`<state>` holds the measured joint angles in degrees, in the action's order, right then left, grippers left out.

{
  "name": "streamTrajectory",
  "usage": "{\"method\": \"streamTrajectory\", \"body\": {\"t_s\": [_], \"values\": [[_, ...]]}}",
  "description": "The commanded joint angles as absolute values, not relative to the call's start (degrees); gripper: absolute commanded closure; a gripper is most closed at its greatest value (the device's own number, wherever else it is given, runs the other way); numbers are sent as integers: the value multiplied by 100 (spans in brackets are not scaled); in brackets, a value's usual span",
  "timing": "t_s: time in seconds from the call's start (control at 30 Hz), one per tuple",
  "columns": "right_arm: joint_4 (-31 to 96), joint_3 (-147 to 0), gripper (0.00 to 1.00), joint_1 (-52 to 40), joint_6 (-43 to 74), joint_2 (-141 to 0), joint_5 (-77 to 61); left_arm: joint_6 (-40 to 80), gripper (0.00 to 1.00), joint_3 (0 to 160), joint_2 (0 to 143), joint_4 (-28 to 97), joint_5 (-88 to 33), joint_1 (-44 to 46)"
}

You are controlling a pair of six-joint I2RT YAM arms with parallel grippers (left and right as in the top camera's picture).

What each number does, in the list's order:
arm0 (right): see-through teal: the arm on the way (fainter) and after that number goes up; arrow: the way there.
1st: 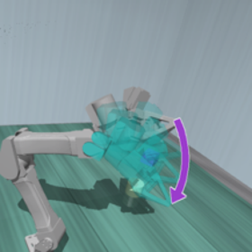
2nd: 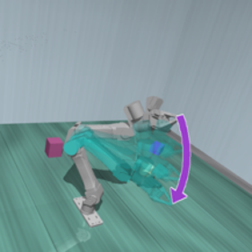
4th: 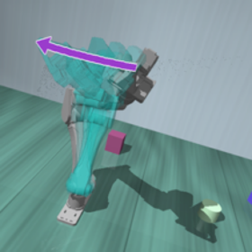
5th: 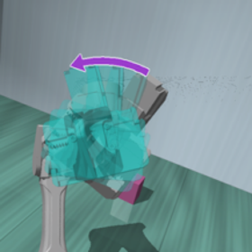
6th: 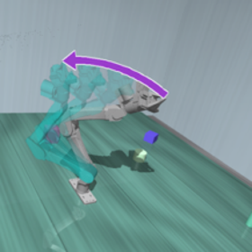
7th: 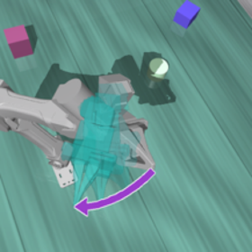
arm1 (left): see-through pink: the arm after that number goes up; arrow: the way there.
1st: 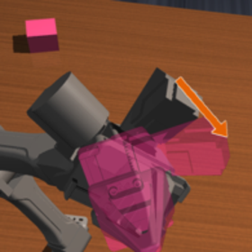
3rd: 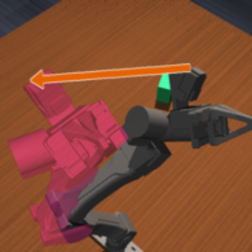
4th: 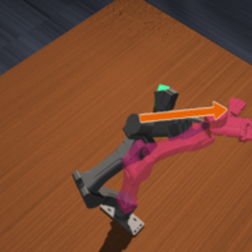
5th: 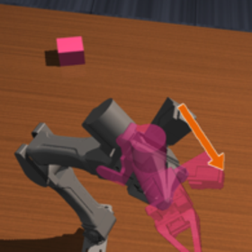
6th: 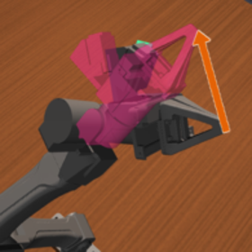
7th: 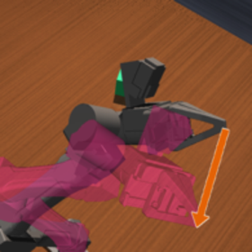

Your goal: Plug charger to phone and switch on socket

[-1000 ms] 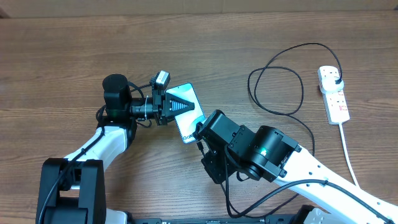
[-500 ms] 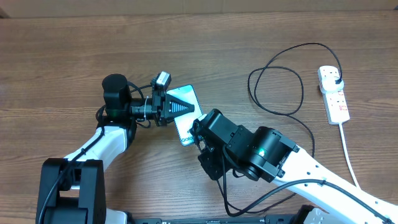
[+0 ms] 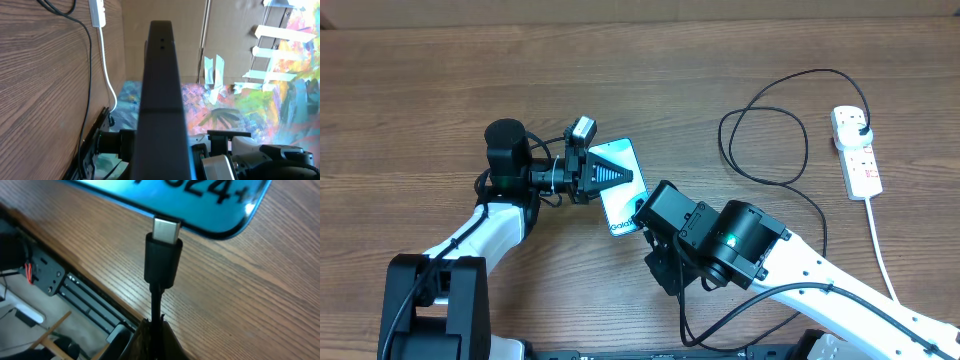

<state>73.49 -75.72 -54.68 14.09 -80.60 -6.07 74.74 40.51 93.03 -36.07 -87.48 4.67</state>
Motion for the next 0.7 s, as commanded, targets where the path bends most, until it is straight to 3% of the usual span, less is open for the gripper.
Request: {"method": "streamTrajectory", "body": {"t_s": [0.0,0.67], "values": [[7338,-7612,96,-5437,976,-8073,-1160,7317,96,4112,9290,-3675,-8783,484],[7317,-7612,96,-5437,1109,-8077,-1251,6825,96,4112,9290,-3680,-8705,489]]}}
